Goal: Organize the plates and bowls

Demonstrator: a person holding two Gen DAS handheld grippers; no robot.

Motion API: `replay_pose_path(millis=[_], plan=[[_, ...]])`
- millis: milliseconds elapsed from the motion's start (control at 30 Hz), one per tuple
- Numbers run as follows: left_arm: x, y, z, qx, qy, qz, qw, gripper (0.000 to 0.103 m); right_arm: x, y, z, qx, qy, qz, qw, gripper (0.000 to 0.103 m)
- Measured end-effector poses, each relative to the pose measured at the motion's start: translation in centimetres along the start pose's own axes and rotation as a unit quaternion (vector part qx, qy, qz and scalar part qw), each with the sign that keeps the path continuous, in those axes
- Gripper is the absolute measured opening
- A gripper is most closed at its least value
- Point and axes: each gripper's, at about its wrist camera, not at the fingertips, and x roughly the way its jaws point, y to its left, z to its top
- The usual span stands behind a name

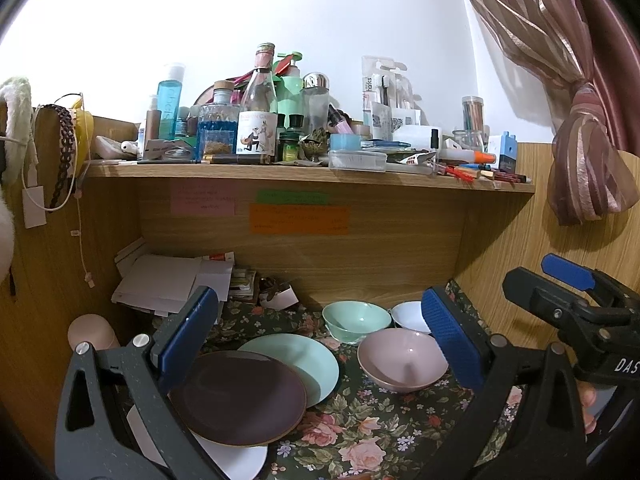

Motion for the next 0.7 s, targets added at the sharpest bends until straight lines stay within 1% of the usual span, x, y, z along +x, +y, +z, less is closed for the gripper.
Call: replay_pose_path(millis=[167,433,700], plan=[[-0.2,0.0,-0.1,0.000,0.000,0.000,1.0000,0.103,0.1,0.0,-0.1,0.001,0.000,0.000,1.000,0.103],[1.1,0.0,-0.7,0.000,0.008,0.003,1.0000,0.103,0.8,0.0,-0.2,0.001,0.007,0.001,1.000,0.103],[2.3,1.4,-1.6,-0.011,0.026,0.019,0.9994,0.103,2.9,-0.4,-0.7,0.008,0.034,0.004,0.999,0.103]])
